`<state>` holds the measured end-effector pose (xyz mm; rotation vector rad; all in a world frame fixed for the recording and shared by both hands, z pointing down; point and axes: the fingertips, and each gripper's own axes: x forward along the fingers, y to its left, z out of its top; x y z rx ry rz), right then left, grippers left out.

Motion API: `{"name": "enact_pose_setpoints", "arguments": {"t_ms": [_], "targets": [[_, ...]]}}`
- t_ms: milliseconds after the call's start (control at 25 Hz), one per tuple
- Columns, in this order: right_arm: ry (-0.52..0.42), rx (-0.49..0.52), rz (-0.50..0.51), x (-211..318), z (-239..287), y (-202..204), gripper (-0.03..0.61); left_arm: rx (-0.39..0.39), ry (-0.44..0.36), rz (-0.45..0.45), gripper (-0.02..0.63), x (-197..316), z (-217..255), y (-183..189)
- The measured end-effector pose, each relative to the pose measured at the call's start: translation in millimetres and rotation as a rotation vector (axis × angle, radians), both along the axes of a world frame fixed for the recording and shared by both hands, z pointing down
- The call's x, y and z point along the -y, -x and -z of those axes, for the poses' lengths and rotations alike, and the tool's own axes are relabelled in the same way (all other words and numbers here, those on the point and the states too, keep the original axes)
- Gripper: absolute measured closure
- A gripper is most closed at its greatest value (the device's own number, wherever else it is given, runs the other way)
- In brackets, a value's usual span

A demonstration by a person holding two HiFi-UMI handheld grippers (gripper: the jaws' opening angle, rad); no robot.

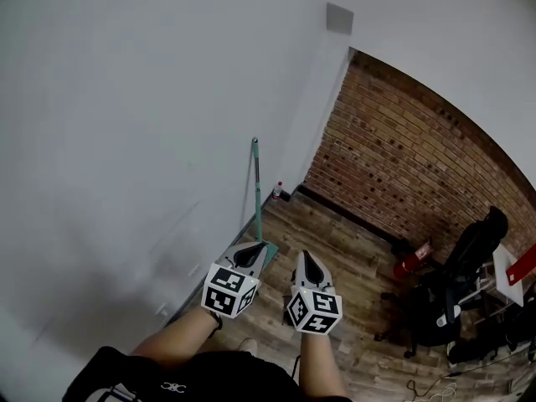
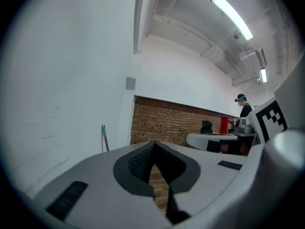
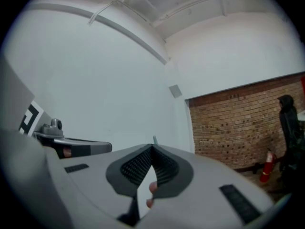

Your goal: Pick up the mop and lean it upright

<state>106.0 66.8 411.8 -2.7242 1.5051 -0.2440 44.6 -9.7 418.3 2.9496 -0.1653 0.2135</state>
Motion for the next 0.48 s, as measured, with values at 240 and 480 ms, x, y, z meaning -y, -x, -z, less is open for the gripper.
{"name": "enact_pose_setpoints", "arguments": {"t_ms": [240, 480], "targets": [[-0.01, 0.0, 0.02, 11, 10, -80, 0.565, 0.013, -0.003, 0.03, 0.618, 17, 4, -76], [0.006, 0.037, 0.069, 17, -4, -135, 0.565, 0.048, 0.011, 0.114, 0.618, 38, -8, -116]]}}
